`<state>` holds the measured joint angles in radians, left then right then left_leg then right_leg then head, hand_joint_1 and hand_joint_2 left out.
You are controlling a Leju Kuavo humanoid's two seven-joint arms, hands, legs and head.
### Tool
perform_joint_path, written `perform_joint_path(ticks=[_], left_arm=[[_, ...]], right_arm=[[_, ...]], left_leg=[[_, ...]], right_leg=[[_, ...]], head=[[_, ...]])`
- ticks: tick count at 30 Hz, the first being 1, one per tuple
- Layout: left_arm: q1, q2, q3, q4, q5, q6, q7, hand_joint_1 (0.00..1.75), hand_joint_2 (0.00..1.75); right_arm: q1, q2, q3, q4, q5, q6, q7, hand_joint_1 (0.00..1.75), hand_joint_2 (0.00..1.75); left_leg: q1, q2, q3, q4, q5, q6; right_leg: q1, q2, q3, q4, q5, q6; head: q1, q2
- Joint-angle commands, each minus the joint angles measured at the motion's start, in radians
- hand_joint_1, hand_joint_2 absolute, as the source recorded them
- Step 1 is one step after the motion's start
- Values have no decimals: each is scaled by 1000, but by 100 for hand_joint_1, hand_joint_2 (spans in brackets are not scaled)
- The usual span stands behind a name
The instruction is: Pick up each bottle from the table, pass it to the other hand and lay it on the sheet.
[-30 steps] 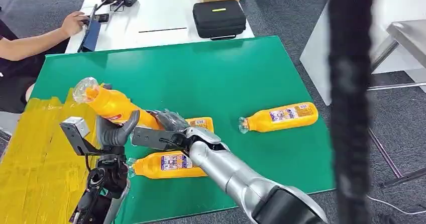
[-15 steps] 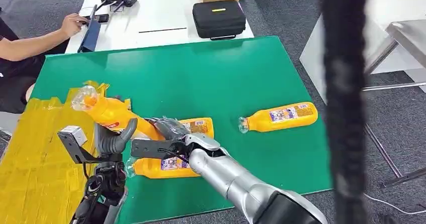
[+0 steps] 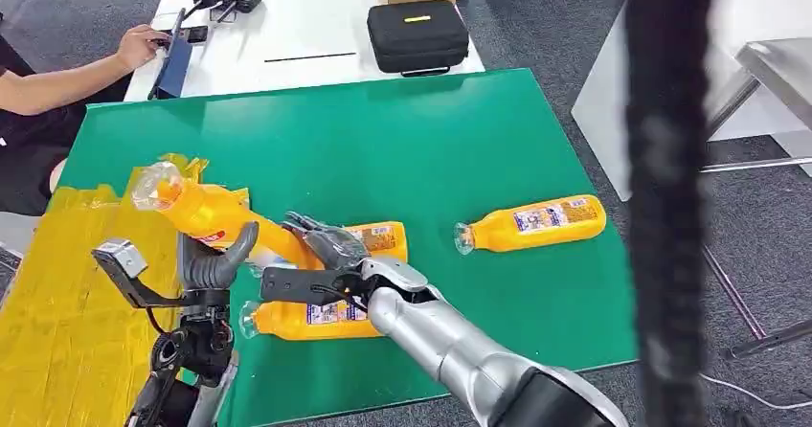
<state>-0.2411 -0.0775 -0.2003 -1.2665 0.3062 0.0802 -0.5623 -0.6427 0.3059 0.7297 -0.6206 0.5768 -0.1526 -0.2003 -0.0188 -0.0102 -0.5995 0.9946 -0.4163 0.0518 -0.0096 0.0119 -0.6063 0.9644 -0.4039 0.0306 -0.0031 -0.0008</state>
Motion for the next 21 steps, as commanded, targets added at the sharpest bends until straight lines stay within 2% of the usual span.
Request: perform_joint_path(ticks=[1, 2, 3, 4, 5, 6, 8, 14, 15, 19, 21], left_arm=[[-27, 60, 35, -59, -449, 461, -67, 175, 175], [-10, 76, 43, -86, -537, 538, -58, 175, 175], [8, 72, 117, -104, -744, 618, -32, 175, 175], [36, -4, 298, -156, -1020, 618, -44, 175, 175], [47, -37, 379, -178, -1147, 618, -55, 175, 175], [57, -80, 470, -207, -1327, 618, -57, 175, 175], [84, -101, 532, -225, -1395, 618, -97, 175, 175], [84, -101, 532, -225, -1395, 618, -97, 175, 175], [84, -121, 569, -239, -1577, 618, -62, 175, 175], [118, -8, 467, -94, -1820, 618, 148, 175, 175], [85, 81, 345, 98, -1865, 618, 334, 175, 175]], right_arm=[[88, -151, -126, -238, -50, 18, -16, 0, 0], [117, -182, -134, -299, -61, 33, -16, 0, 0], [152, -214, -132, -379, -62, 56, -11, 0, 0], [193, -246, -130, -464, -61, 92, 7, 0, 0], [213, -260, -126, -505, -55, 105, 20, 0, 0], [236, -277, -117, -546, -48, 115, 27, 0, 175], [273, -301, -103, -593, -41, 124, 42, 0, 175], [273, -301, -103, -593, -41, 124, 42, 0, 175], [275, -303, -90, -592, -36, 128, 46, 0, 175], [348, -364, -13, -665, 18, 165, 87, 0, 175], [371, -377, 51, -693, 79, 176, 127, 0, 175]], left_leg=[[2, -2, 2, 0, -1, -3], [3, -3, 3, 1, -2, -4], [1, -3, 2, 0, -1, -3], [1, -2, 2, 0, -1, -2], [2, -2, 4, 0, -2, -4], [2, -1, 3, 0, -2, -3], [2, 1, 2, 1, -3, -3], [0, 0, -1, 1, -2, -3], [1, -1, 1, 1, -3, -5], [0, 0, 3, -2, -2, -4], [1, -3, 5, -3, -2, -5]], right_leg=[[2, -4, 3, -1, -1, -1], [3, -5, 5, 0, -2, -1], [1, -4, 4, -1, -1, -1], [1, -3, 3, -1, -1, -1], [2, -3, 6, -2, -2, -1], [2, -2, 4, -2, -1, 0], [2, 0, 4, -1, -1, -1], [0, -1, -1, 0, -1, -1], [1, -3, 2, 0, -2, -1], [0, -1, 3, -2, -2, -1], [1, -4, 6, -3, -3, -1]], head=[[0, 0], [0, 0], [0, 0], [1, 0], [0, 0], [0, 0], [0, 0], [0, 0], [0, 0], [0, 0], [0, 0]])
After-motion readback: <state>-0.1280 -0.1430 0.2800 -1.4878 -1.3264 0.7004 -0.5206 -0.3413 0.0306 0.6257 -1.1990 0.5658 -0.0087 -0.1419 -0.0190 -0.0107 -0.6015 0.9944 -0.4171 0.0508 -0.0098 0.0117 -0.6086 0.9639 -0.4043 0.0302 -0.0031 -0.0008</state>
